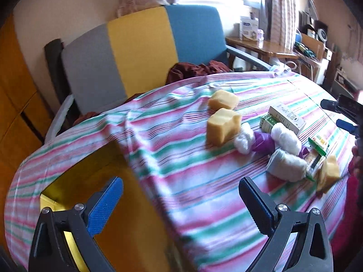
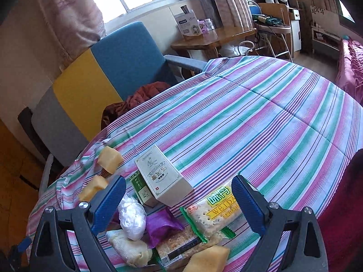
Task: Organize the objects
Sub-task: 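Move both tools over the scattered items beside the gold tray, then grasp the yellow sponge with the left gripper, then drop the sponge into the gold tray while the right gripper grasps the wrapped cotton ball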
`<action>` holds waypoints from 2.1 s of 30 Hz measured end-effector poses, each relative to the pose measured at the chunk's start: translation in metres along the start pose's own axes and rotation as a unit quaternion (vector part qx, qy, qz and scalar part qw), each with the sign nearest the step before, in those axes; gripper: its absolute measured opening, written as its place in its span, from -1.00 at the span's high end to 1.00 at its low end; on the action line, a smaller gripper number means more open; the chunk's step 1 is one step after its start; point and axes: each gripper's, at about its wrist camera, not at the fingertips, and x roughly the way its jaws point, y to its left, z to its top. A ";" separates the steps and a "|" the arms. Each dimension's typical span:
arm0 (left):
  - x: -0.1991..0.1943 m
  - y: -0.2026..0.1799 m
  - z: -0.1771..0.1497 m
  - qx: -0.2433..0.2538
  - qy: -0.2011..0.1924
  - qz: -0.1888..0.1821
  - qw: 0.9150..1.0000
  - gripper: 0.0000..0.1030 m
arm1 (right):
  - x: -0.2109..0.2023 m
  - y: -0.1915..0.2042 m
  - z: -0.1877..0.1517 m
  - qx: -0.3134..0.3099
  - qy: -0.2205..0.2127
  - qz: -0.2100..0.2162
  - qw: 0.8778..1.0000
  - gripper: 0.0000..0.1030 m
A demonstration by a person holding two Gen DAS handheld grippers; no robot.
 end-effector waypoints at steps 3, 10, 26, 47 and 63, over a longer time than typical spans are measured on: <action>0.025 -0.014 0.019 0.015 0.014 -0.009 1.000 -0.97 | -0.002 -0.001 0.000 0.001 0.000 0.010 1.000 -0.86; 0.084 -0.038 0.058 0.044 0.029 -0.034 0.998 -0.87 | 0.000 -0.003 0.002 0.009 0.009 0.022 1.000 -0.86; 0.152 -0.049 0.077 0.015 0.081 -0.109 0.991 0.13 | 0.011 0.017 -0.002 -0.039 0.031 0.042 0.998 -0.77; 0.011 0.010 0.005 -0.061 0.016 -0.119 0.991 0.13 | 0.078 0.089 -0.052 -0.257 0.151 -0.006 0.954 0.34; -0.035 0.239 -0.106 -0.297 0.037 0.108 0.948 0.13 | 0.052 0.086 -0.044 -0.238 0.097 0.014 0.966 0.39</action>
